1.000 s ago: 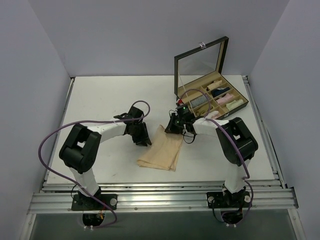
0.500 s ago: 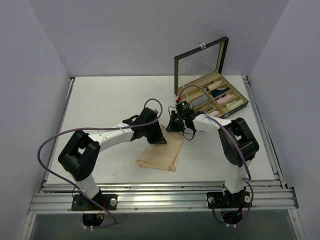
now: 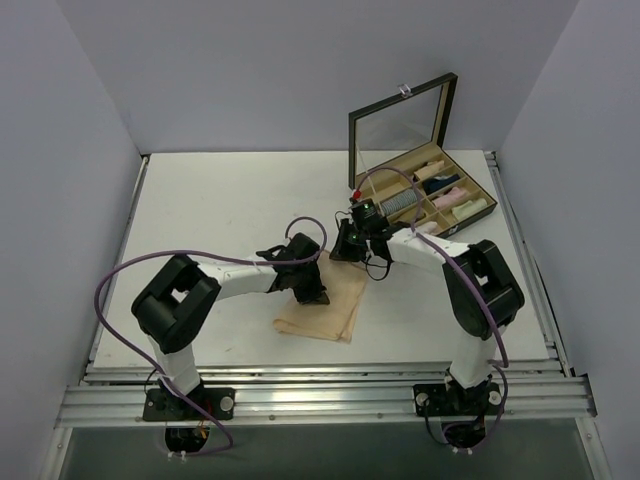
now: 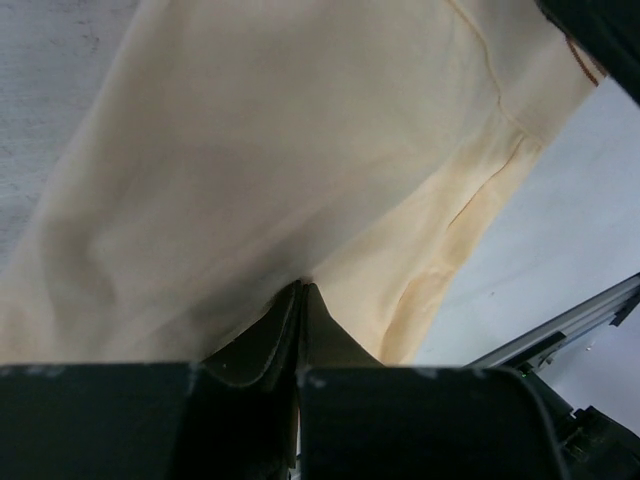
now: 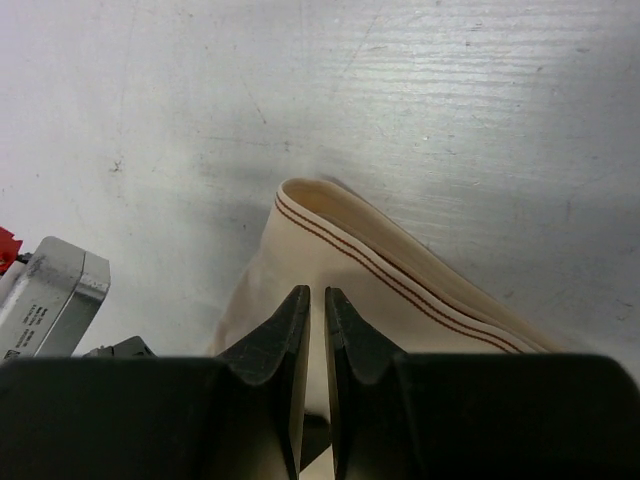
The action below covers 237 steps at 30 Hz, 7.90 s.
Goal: Roll the underwear
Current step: Fold the underwear
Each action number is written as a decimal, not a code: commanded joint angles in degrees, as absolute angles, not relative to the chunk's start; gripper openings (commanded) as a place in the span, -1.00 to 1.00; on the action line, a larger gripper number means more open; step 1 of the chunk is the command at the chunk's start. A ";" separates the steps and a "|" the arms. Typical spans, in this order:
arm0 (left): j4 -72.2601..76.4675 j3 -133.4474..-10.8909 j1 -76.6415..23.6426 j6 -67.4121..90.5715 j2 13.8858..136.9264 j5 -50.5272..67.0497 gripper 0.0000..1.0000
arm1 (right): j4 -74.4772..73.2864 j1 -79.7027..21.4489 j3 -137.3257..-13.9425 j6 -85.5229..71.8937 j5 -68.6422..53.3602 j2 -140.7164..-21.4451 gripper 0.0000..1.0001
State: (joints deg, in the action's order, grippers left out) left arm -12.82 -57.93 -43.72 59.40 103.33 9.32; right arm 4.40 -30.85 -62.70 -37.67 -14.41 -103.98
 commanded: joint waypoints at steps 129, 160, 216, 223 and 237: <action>-33.05 -69.43 -36.12 46.41 111.62 7.91 -0.70 | -15.03 -45.61 -41.31 -47.73 -5.01 -83.85 -0.73; -36.22 -68.39 -35.51 51.32 93.97 8.53 -0.34 | -15.57 -42.72 -55.28 -45.44 -8.07 -83.75 -0.86; -43.59 -55.79 -35.07 57.14 83.50 2.90 -0.87 | -4.72 -34.98 -73.11 -37.80 -14.42 -107.24 -0.77; -44.75 -66.19 -35.07 52.38 89.29 7.64 -0.83 | -13.27 -30.42 -70.50 -35.34 -10.73 -99.32 -0.54; -32.43 -62.67 -40.08 56.34 96.59 16.88 -0.85 | -14.94 -25.05 -80.68 -24.52 -7.12 -112.14 -0.57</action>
State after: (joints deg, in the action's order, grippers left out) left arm -35.70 -62.11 -39.11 55.37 96.14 15.57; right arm -12.67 -25.15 -76.29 -28.29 -9.28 -109.27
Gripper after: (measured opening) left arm 0.080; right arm 0.218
